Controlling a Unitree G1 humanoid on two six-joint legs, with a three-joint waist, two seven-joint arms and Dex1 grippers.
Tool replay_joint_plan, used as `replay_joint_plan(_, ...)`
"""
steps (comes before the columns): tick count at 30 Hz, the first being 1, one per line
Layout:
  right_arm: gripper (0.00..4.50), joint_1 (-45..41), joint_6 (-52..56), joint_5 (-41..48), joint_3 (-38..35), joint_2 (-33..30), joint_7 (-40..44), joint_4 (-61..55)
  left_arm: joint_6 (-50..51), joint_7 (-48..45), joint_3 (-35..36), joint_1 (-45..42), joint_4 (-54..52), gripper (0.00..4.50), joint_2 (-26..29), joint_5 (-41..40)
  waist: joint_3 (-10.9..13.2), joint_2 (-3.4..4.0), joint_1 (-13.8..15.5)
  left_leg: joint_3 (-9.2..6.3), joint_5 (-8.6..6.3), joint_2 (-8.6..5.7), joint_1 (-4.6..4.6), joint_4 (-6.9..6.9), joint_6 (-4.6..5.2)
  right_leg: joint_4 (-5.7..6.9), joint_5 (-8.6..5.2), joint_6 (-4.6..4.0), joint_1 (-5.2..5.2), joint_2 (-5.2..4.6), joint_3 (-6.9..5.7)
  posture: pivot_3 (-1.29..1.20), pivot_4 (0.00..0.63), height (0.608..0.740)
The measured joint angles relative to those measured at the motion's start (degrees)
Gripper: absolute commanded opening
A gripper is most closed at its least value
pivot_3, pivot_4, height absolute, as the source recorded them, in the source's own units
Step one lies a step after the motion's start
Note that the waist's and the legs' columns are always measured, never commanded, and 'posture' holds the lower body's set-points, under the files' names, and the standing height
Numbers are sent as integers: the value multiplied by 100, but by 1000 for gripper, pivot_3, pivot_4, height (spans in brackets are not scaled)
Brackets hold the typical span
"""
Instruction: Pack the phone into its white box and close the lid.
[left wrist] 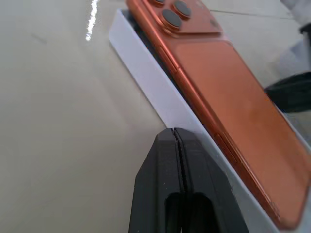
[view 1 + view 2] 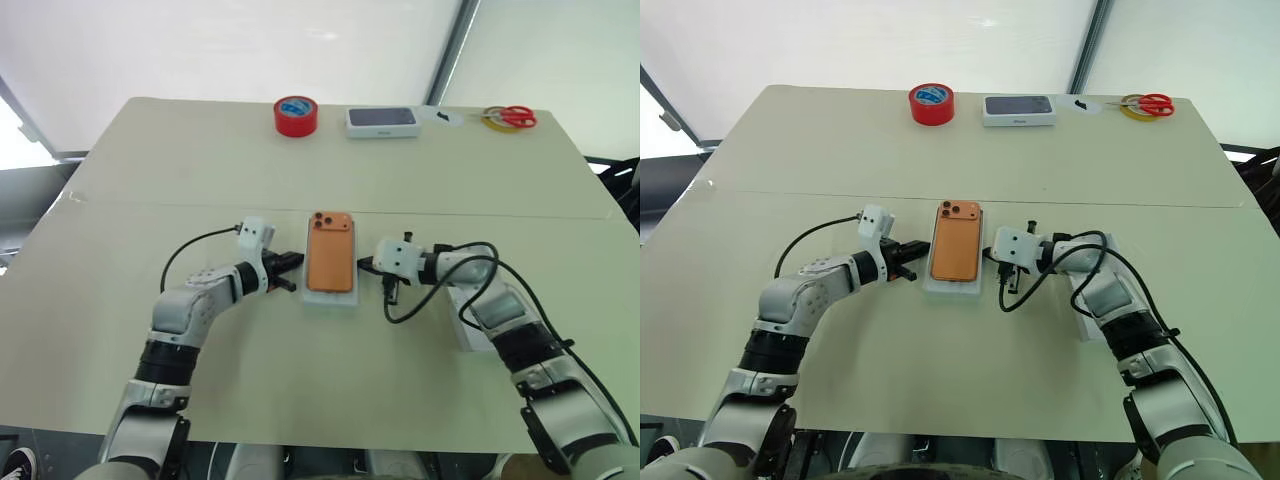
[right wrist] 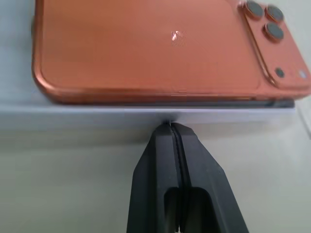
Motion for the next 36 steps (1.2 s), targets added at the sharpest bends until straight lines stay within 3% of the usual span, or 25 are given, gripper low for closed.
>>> replay_joint_plan(5, 0, 228, 185, 104, -69, -263, 267, -394, -10, -220, -132, 145, -140, 36, 48, 62, 0, 0, -24, -1, -1, 1, 1, 1, 1, 1, 0, 0, -1, 0, 0, 0, 150, 740)
replay_joint_plan(12, 0, -139, -152, -487, 12, 12, -427, 92, -684, 137, -50, -235, 540, 36, -333, 605, 0, 1, -19, -1, 0, 1, 2, 13, 1, 10, 0, 0, 0, 1, 0, 0, 150, 740)
replay_joint_plan(20, 0, -226, -397, -596, 52, 62, -548, 279, -828, 17, -74, -112, 436, 36, -264, 753, 0, 1, -21, 1, -2, 1, 0, 13, 3, 9, 0, 0, 0, 2, 0, 0, 150, 740)
replay_joint_plan(29, 0, 186, -82, -27, -40, -255, 284, -271, -435, -221, -95, 111, 65, 36, -308, 585, 0, 1, -7, 0, -8, 1, 0, 17, 14, 5, 0, 0, 5, 0, 0, 0, 150, 740)
replay_joint_plan(36, 0, 448, -25, 17, -215, -720, 425, -555, -483, -329, -539, 82, -45, 36, -474, 818, -1, 2, 64, -2, -13, -1, 1, 27, 22, 4, 0, 0, 14, -2, 0, 0, 150, 740)
